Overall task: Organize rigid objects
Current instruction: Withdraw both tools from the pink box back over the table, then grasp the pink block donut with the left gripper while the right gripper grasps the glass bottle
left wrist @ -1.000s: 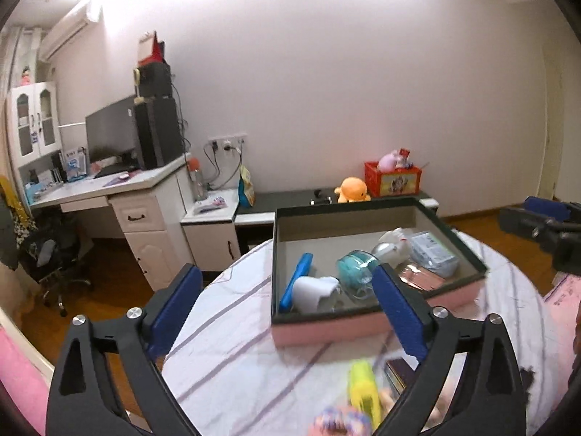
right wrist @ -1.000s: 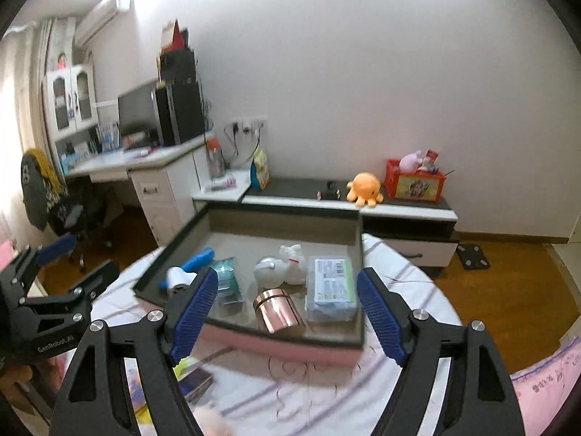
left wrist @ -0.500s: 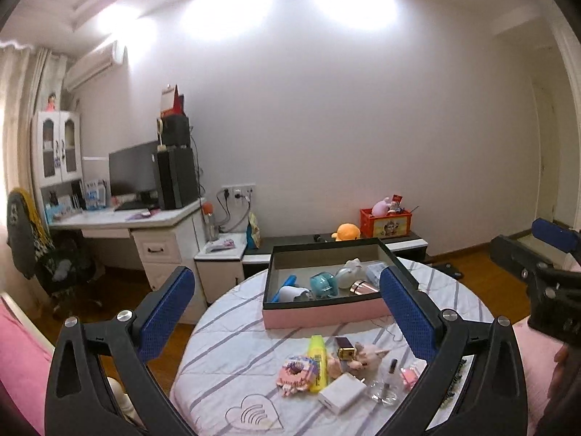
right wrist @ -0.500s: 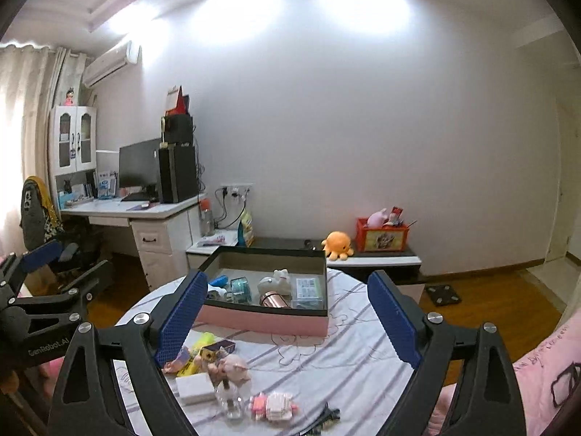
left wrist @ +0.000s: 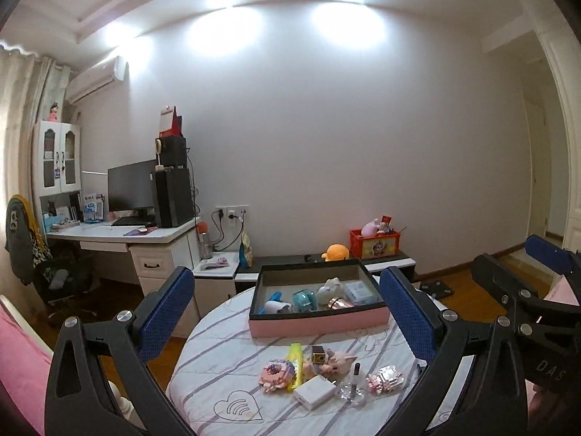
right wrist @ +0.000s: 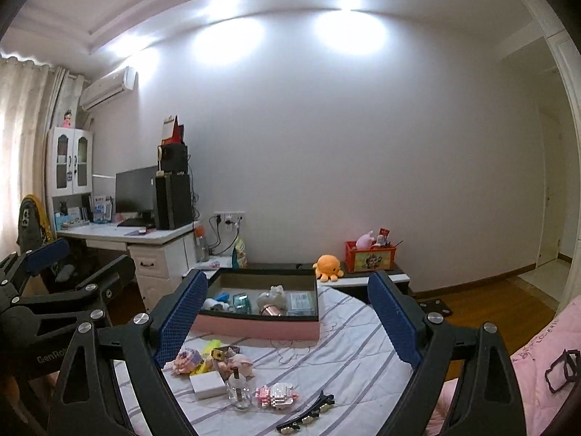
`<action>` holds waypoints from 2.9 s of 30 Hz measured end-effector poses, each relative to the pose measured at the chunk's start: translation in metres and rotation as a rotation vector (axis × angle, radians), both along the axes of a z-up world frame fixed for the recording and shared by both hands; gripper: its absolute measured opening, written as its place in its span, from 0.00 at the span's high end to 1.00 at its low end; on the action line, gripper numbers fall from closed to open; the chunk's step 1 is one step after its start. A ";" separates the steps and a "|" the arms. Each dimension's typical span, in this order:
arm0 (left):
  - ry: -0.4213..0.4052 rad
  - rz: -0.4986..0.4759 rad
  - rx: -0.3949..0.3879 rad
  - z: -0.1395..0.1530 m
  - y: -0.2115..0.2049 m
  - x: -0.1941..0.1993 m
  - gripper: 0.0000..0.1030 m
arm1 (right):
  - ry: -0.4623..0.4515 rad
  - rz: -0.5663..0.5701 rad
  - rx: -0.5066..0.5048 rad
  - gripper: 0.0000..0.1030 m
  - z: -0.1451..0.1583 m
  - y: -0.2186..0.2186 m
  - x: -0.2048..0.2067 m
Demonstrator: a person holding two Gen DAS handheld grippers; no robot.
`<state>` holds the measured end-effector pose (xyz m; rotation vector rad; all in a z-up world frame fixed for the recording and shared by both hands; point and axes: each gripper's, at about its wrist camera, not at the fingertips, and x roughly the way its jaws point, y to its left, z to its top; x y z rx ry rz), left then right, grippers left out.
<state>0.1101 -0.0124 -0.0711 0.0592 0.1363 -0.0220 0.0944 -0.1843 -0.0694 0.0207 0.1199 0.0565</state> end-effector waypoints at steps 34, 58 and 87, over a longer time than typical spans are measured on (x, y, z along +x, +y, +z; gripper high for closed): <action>0.311 -0.005 -0.044 -0.089 0.043 0.056 0.00 | 0.279 -0.049 -0.010 0.11 -0.079 -0.015 0.047; 0.529 0.016 0.008 -0.156 0.062 0.100 0.00 | 0.600 0.232 -0.204 0.43 -0.167 0.063 0.145; 0.682 -0.044 -0.076 -0.196 0.053 0.200 0.00 | 0.610 0.112 -0.086 0.70 -0.154 -0.025 0.195</action>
